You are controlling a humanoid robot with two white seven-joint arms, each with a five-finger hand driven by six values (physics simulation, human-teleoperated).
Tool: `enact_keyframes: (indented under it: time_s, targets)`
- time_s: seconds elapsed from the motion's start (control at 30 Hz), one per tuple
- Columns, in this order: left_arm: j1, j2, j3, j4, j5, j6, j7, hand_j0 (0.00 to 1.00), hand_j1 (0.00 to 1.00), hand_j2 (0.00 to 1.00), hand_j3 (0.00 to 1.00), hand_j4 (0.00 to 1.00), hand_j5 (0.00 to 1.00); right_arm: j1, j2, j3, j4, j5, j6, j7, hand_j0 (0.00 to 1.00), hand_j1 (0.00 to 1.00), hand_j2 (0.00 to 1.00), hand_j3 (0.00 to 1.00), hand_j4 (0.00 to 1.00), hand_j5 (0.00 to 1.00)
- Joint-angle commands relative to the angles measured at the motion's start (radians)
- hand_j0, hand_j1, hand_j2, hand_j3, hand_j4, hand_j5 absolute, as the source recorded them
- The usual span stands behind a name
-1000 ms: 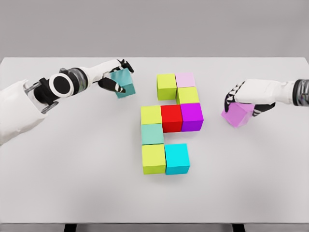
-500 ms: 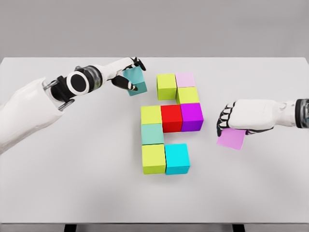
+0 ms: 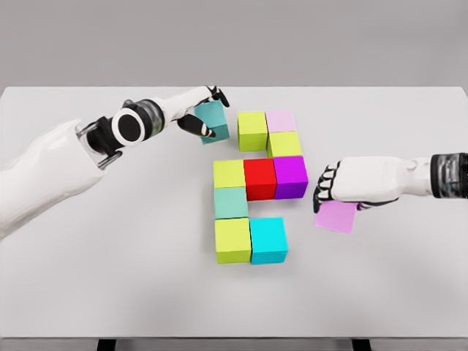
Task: Assemble the squares on the desktop into the number 2
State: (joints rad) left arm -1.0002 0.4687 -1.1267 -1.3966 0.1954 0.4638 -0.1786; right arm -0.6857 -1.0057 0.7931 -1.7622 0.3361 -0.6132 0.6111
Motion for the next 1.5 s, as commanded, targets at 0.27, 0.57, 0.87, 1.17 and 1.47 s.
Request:
enact_keyframes:
  time_s: [0.27,0.57,0.87,1.17,1.47]
  targets:
    - [0.009,-0.045,-0.021,0.002,-0.043,-0.002,-0.001,0.42,0.42,0.42,0.42,0.42,0.42,-0.034,0.039,0.097,0.000,-0.005,0.002,0.000,0.67,0.67,0.67,0.67,0.67,0.67]
    - [0.009,-0.044,-0.021,0.005,-0.048,-0.002,-0.001,0.49,0.49,0.49,0.49,0.49,0.49,-0.048,0.047,0.104,0.000,-0.005,0.002,0.000,0.81,0.81,0.81,0.81,0.81,0.81]
    - [0.008,-0.044,-0.021,0.005,-0.048,-0.002,-0.001,0.78,0.78,0.78,0.78,0.78,0.78,-0.064,0.056,0.103,0.000,-0.005,0.002,0.000,1.00,1.00,1.00,1.00,1.00,1.00]
    - [0.006,-0.045,-0.021,0.007,-0.048,-0.002,-0.001,0.81,0.81,0.81,0.81,0.81,0.81,-0.060,0.041,0.035,0.001,-0.049,0.002,0.000,1.00,1.00,1.00,1.00,1.00,1.00]
    - [0.003,-0.038,-0.021,0.007,-0.048,-0.002,-0.001,0.90,0.90,0.90,0.90,0.90,0.90,-0.026,-0.007,-0.104,0.024,-0.065,0.002,0.000,1.00,1.00,1.00,1.00,1.00,1.00]
